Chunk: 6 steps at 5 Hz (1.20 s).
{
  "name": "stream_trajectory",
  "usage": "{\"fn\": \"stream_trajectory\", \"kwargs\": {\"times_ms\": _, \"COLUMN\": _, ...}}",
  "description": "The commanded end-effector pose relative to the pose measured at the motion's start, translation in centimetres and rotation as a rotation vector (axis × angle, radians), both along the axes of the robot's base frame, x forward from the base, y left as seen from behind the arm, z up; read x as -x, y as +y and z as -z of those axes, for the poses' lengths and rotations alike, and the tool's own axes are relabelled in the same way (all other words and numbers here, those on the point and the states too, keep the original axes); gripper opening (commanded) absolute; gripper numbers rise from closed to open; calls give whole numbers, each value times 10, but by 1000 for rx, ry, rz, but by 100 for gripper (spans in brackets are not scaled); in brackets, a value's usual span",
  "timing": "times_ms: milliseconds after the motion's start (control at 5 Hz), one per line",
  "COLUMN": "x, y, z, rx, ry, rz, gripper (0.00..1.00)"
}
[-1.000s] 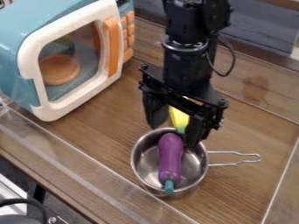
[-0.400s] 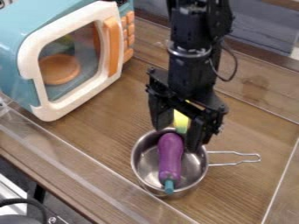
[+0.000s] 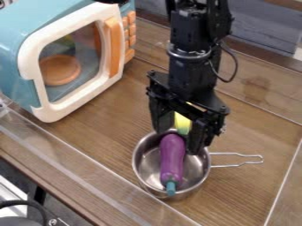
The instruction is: Remove the eggplant from inside the silver pot and put it on the table
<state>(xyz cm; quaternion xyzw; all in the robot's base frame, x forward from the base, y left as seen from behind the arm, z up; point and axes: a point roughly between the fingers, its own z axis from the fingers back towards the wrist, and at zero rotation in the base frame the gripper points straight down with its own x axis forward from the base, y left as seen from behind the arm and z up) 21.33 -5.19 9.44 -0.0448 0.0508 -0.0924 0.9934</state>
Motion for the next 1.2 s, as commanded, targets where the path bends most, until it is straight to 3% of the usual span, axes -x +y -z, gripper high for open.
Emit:
{"fn": "stream_trajectory", "kwargs": {"times_ms": 0, "x": -7, "y": 5, "z": 6, "rx": 12, "ry": -20, "rz": 8, "gripper": 100}}
{"fn": "stream_trajectory", "kwargs": {"times_ms": 200, "x": -8, "y": 10, "z": 19, "rx": 25, "ry": -17, "rz": 19, "gripper": 100}}
{"fn": "stream_trajectory", "kwargs": {"times_ms": 600, "x": -10, "y": 15, "z": 13, "rx": 58, "ry": -12, "rz": 79, "gripper": 100}}
{"fn": "stream_trajectory", "kwargs": {"times_ms": 1000, "x": -15, "y": 19, "z": 12, "rx": 87, "ry": -19, "rz": -6, "gripper": 100}}
